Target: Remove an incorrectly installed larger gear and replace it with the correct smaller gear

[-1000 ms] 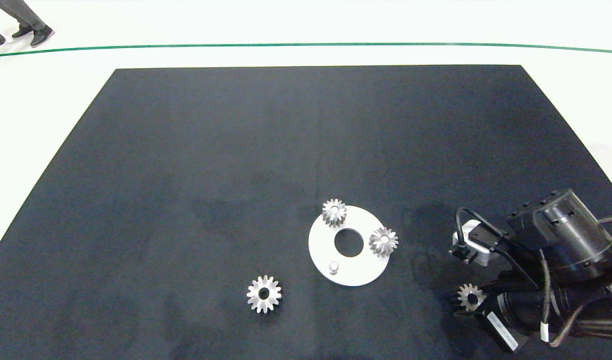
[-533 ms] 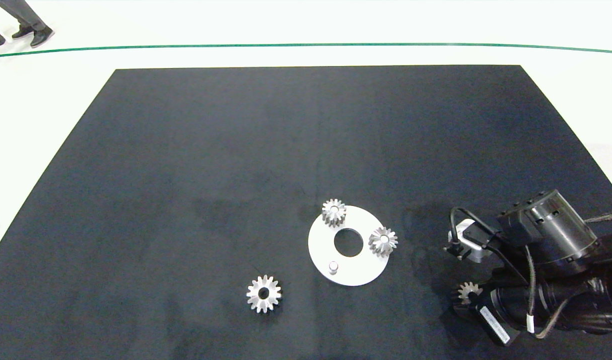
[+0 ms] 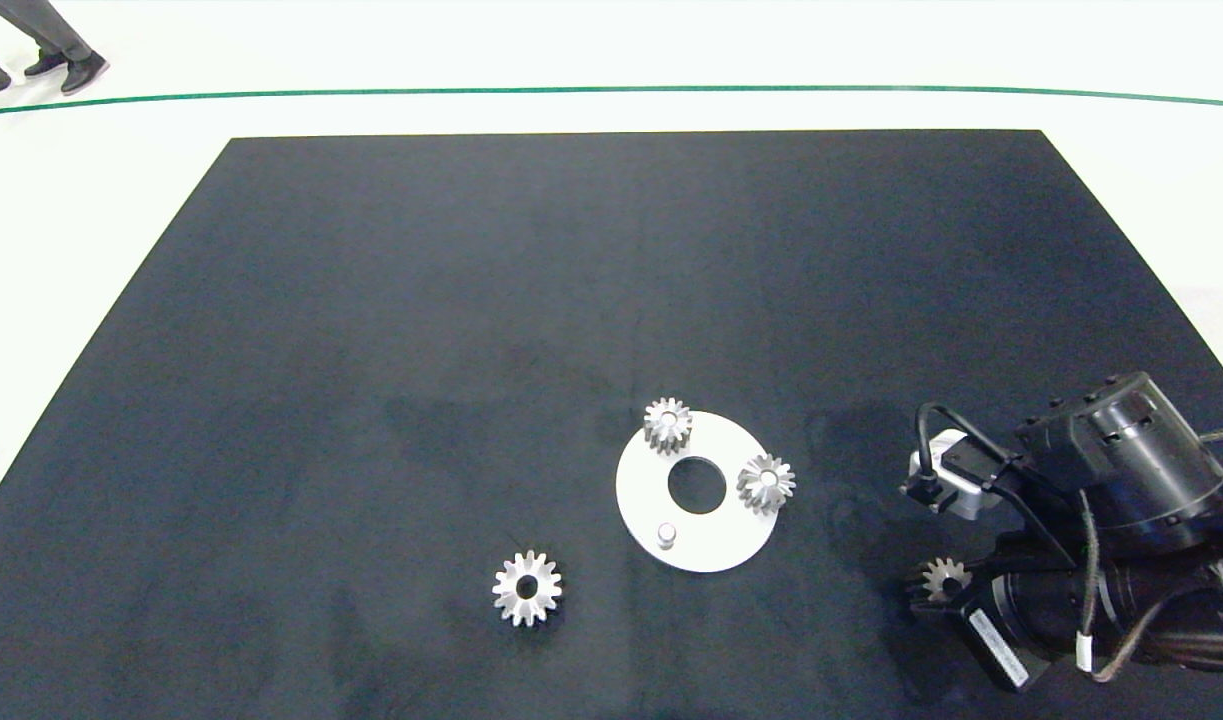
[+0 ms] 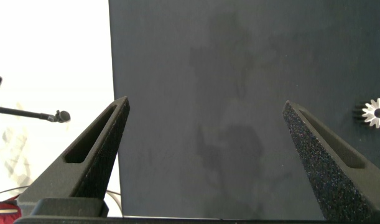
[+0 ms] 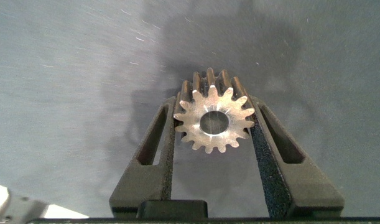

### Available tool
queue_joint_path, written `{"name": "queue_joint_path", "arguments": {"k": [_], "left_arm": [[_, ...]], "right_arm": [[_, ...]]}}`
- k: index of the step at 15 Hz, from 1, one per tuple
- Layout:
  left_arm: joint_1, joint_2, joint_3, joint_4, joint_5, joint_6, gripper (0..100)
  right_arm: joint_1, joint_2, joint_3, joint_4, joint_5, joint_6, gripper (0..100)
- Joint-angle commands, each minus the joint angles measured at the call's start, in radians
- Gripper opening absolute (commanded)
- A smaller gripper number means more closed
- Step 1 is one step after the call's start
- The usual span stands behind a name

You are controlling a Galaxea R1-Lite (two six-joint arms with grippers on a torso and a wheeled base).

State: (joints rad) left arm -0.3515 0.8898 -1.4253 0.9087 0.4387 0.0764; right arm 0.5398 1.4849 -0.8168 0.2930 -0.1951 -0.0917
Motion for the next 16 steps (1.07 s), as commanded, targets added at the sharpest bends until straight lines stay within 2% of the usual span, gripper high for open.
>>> {"name": "queue_joint_path", "arguments": {"k": [1, 2, 3, 5, 8, 9, 11, 12, 13, 14, 16], "left_arm": [[0.000, 0.003, 0.000, 0.006, 0.003, 0.000, 100], [0.000, 0.003, 0.000, 0.004, 0.003, 0.000, 100], [0.000, 0.003, 0.000, 0.004, 0.003, 0.000, 100], [0.000, 0.003, 0.000, 0.004, 0.003, 0.000, 100], [0.000, 0.003, 0.000, 0.004, 0.003, 0.000, 100], [0.000, 0.003, 0.000, 0.004, 0.003, 0.000, 100], [0.000, 0.003, -0.001, 0.004, 0.003, 0.000, 100], [0.000, 0.003, -0.001, 0.004, 0.003, 0.000, 100], [0.000, 0.003, -0.001, 0.004, 0.003, 0.002, 100], [0.000, 0.001, -0.003, 0.002, 0.003, 0.002, 100], [0.000, 0.001, -0.007, 0.002, 0.003, 0.000, 100]], "right_arm": [[0.054, -0.084, -0.012, 0.008, -0.003, 0.004, 25], [0.085, -0.098, -0.039, 0.021, -0.003, 0.007, 23], [0.111, -0.098, -0.091, 0.064, -0.003, 0.012, 20], [0.174, -0.083, -0.226, 0.187, -0.003, 0.020, 17], [0.255, 0.043, -0.487, 0.353, -0.012, 0.017, 16], [0.272, 0.097, -0.571, 0.407, -0.015, 0.012, 16], [0.299, 0.199, -0.720, 0.512, -0.015, -0.017, 16], [0.310, 0.224, -0.751, 0.537, -0.015, -0.022, 16], [0.333, 0.275, -0.803, 0.568, -0.032, -0.034, 16], [0.341, 0.305, -0.829, 0.574, -0.052, -0.042, 16], [0.355, 0.351, -0.861, 0.577, -0.058, -0.052, 16]]}}
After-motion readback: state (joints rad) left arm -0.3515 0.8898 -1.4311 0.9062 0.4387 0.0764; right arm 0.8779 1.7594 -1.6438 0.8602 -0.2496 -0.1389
